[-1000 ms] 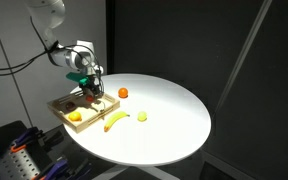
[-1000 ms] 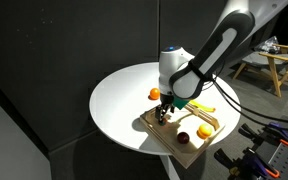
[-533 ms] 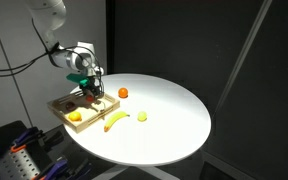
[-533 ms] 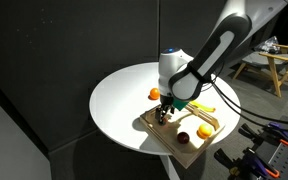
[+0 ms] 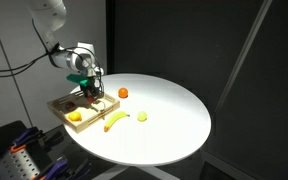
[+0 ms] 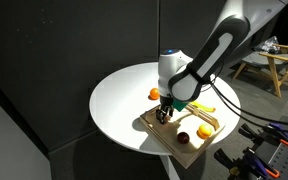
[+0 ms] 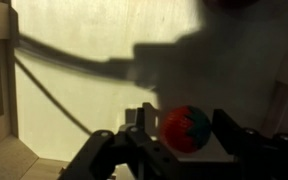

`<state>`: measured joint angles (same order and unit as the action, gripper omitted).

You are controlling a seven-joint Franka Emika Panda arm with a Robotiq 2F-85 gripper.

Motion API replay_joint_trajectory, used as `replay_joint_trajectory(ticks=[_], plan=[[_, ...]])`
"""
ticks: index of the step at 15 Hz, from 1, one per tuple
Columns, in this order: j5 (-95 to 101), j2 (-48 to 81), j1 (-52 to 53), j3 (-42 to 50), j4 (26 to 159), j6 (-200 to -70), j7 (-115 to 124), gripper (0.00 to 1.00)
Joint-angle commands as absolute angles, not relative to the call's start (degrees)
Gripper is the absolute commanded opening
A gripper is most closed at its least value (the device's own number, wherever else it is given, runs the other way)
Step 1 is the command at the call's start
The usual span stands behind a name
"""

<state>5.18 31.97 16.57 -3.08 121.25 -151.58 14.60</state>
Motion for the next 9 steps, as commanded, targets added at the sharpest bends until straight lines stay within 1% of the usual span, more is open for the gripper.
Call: replay_joint_trajectory(ticks=[1,3,4,9], plan=[[6.2,32.6,17.3,-2.3,120.1,-151.6,14.4,0.42],[6.2,32.5,17.2,-2.4,120.1,-151.5,14.2,0.27],[6.2,32.3,17.2,-2.4,120.1,-151.5,14.2,0.23],[5.9,31.3,17.0,-2.7,120.3,-151.0,13.8,0.23]])
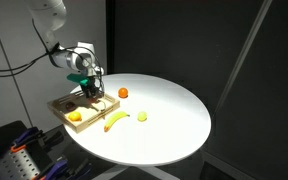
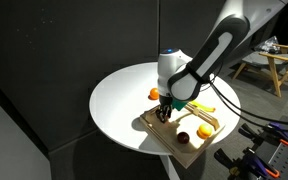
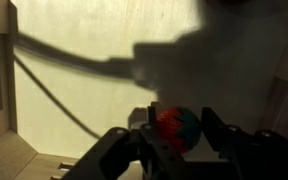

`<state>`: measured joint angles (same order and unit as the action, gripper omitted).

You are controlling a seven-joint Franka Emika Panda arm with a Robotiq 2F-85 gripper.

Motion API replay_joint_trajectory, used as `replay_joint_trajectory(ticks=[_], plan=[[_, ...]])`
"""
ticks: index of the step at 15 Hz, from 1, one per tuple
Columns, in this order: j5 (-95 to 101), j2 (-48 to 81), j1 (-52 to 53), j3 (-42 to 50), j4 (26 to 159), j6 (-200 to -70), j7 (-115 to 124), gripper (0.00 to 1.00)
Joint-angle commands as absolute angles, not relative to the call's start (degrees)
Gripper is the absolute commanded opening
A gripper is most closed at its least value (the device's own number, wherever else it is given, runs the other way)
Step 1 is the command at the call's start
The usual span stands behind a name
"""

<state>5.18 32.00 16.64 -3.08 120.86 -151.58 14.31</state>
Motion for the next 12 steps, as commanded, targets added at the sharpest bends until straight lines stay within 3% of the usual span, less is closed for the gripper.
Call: replay_joint_trajectory(ticks=[1,12], plan=[[5.8,31.1,17.0,-2.7,120.3,-150.6,13.8,0.23],[4.1,26.2,15.6,-4.6,121.2,-144.7,12.6,0.23]])
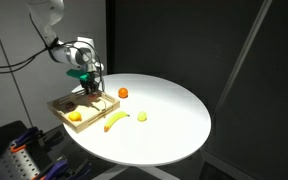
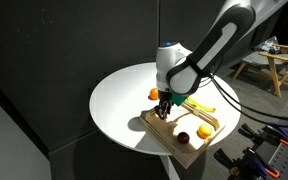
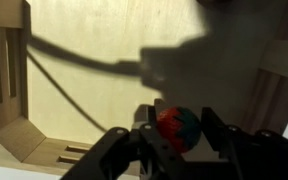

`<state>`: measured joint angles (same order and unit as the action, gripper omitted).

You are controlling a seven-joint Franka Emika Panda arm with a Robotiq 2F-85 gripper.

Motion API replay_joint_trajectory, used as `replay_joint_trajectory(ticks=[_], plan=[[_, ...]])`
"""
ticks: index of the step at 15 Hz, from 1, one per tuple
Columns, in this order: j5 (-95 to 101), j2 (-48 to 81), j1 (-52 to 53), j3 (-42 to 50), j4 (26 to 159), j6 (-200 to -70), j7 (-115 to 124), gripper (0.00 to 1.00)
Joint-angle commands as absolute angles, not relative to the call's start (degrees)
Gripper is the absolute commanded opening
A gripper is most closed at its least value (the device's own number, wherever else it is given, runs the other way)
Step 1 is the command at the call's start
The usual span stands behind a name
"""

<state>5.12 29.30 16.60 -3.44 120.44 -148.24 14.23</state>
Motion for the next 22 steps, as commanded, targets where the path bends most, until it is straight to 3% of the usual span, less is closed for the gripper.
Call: replay_joint_trajectory(ticks=[1,22], plan=[[4.2,25.6,15.6,-4.7,121.3,-143.9,12.7,0.23],[3.5,12.1,6.9,-2.3,125.0,-135.5,13.4,0.23]])
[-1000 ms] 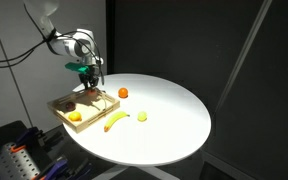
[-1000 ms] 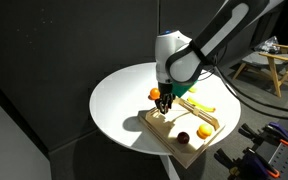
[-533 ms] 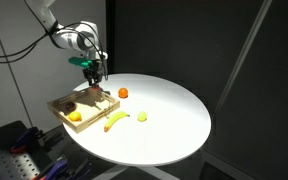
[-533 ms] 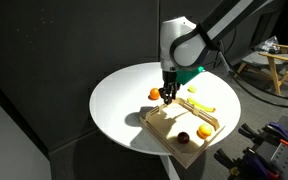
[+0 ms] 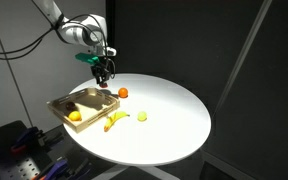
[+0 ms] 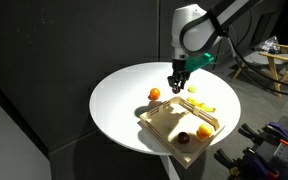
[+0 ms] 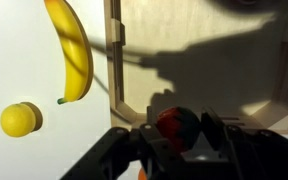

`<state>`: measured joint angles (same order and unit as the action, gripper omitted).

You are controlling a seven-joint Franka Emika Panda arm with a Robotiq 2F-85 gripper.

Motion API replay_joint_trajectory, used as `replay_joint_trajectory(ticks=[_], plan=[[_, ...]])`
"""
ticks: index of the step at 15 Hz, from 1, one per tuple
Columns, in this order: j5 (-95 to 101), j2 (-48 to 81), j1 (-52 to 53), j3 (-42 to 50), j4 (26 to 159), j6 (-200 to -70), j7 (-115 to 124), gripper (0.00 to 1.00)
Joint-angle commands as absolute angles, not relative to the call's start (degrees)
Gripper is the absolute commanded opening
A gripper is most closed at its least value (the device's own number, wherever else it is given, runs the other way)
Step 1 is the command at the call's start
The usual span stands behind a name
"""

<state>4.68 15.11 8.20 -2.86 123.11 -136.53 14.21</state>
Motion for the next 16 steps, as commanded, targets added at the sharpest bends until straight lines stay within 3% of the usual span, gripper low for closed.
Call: replay_joint_trajectory(ticks=[1,16], plan=[[3.6,11.8,6.4,-2.1,125.2,-135.6,13.2,0.23],[1.0,14.0,0.2,1.9,124.3,-135.3,12.6,0.23]])
